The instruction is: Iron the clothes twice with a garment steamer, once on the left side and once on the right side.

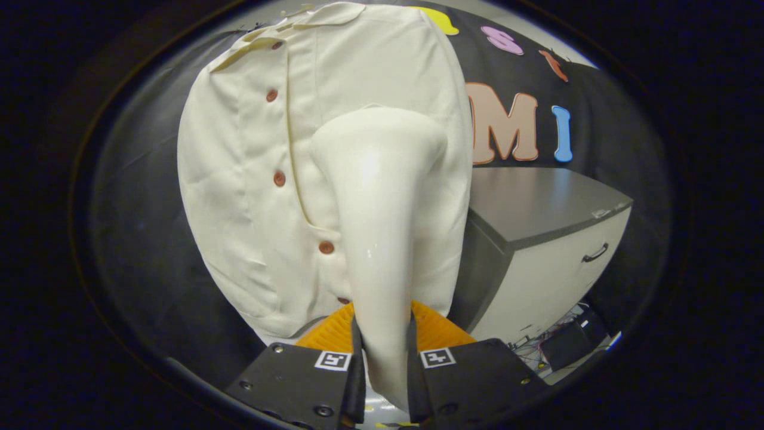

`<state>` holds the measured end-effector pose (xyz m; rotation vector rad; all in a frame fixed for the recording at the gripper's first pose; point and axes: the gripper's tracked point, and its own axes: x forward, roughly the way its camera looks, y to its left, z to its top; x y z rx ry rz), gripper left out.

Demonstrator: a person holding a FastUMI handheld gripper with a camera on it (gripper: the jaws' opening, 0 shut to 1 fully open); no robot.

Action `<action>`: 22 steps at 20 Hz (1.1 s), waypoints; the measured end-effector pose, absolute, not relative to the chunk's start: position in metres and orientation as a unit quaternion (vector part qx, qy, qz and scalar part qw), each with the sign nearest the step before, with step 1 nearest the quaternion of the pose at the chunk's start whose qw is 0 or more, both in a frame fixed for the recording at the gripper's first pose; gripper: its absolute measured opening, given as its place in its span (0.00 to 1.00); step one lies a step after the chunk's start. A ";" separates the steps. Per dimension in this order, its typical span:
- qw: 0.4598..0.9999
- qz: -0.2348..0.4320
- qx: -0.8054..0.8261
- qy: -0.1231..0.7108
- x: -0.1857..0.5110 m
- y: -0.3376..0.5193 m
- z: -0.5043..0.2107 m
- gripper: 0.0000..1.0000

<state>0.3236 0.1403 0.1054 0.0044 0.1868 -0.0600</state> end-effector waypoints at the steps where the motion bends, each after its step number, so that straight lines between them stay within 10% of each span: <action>1: 0.994 -0.031 0.001 0.100 0.324 0.139 0.096 0.28; 22: 0.981 -0.046 0.045 0.185 0.264 0.119 -0.010 0.28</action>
